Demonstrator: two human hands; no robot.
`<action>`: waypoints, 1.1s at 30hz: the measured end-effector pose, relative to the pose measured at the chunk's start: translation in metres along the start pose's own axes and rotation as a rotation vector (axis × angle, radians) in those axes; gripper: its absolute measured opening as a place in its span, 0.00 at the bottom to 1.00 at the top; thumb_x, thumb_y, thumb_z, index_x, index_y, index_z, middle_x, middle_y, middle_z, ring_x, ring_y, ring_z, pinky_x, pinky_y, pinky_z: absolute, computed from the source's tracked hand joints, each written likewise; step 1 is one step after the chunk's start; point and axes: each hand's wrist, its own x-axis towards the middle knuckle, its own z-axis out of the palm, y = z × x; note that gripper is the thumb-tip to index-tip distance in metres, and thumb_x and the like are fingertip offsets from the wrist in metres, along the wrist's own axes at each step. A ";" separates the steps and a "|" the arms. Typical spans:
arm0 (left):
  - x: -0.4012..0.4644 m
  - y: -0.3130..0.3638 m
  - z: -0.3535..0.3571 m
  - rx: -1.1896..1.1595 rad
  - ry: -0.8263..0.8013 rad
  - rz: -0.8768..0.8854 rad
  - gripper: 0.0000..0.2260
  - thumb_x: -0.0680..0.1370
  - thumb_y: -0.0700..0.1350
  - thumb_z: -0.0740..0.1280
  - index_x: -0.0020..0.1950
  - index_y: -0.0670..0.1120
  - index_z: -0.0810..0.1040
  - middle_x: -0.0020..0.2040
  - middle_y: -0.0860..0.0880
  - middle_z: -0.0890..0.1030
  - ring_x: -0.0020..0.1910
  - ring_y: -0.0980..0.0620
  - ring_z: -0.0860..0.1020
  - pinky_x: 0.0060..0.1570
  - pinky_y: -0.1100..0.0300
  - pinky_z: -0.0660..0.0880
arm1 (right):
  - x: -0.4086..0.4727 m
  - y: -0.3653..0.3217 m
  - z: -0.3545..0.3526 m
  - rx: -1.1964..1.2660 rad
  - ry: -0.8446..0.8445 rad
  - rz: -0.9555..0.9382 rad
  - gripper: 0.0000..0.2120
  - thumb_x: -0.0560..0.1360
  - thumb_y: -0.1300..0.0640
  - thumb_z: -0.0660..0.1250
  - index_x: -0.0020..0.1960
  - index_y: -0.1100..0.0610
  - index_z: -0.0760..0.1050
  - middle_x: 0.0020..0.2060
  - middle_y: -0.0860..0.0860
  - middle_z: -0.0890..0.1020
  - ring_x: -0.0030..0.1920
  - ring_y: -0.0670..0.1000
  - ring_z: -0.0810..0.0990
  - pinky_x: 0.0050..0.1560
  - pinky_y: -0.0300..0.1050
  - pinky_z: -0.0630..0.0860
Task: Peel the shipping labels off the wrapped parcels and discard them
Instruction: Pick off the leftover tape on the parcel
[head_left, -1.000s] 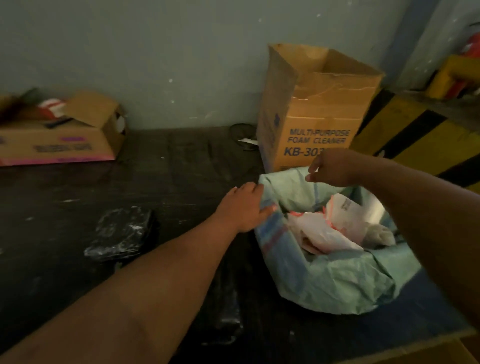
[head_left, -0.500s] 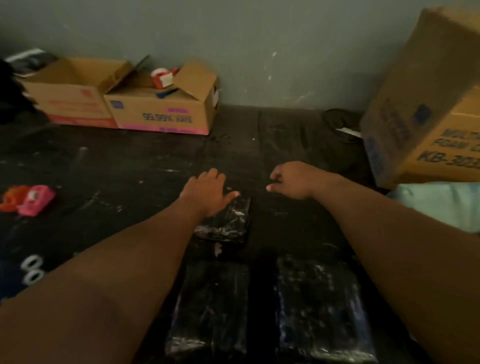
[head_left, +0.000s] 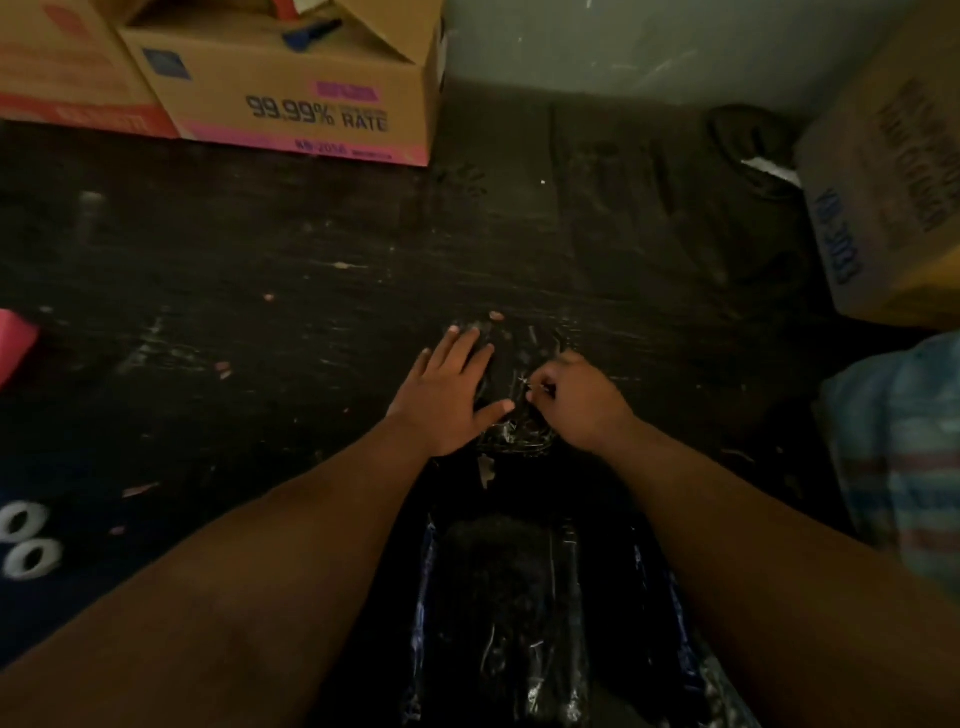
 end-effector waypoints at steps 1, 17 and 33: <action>0.004 -0.001 0.005 -0.021 0.003 -0.001 0.39 0.79 0.70 0.53 0.83 0.50 0.47 0.83 0.50 0.42 0.81 0.48 0.38 0.79 0.43 0.45 | 0.003 0.001 0.001 0.014 0.022 0.003 0.09 0.77 0.50 0.66 0.55 0.51 0.79 0.57 0.52 0.74 0.53 0.51 0.78 0.55 0.45 0.74; 0.012 -0.005 0.034 -0.149 0.146 -0.010 0.45 0.74 0.74 0.59 0.83 0.52 0.48 0.83 0.51 0.41 0.81 0.50 0.37 0.78 0.45 0.45 | 0.022 -0.006 0.011 -0.180 0.104 -0.075 0.08 0.78 0.52 0.64 0.51 0.57 0.76 0.50 0.56 0.77 0.48 0.58 0.79 0.47 0.50 0.75; 0.012 -0.003 0.035 -0.144 0.156 -0.020 0.46 0.74 0.74 0.59 0.83 0.51 0.48 0.83 0.51 0.41 0.81 0.49 0.38 0.78 0.45 0.46 | 0.032 -0.013 0.000 -0.215 0.032 -0.046 0.09 0.78 0.53 0.63 0.51 0.58 0.77 0.48 0.56 0.80 0.48 0.57 0.80 0.48 0.51 0.77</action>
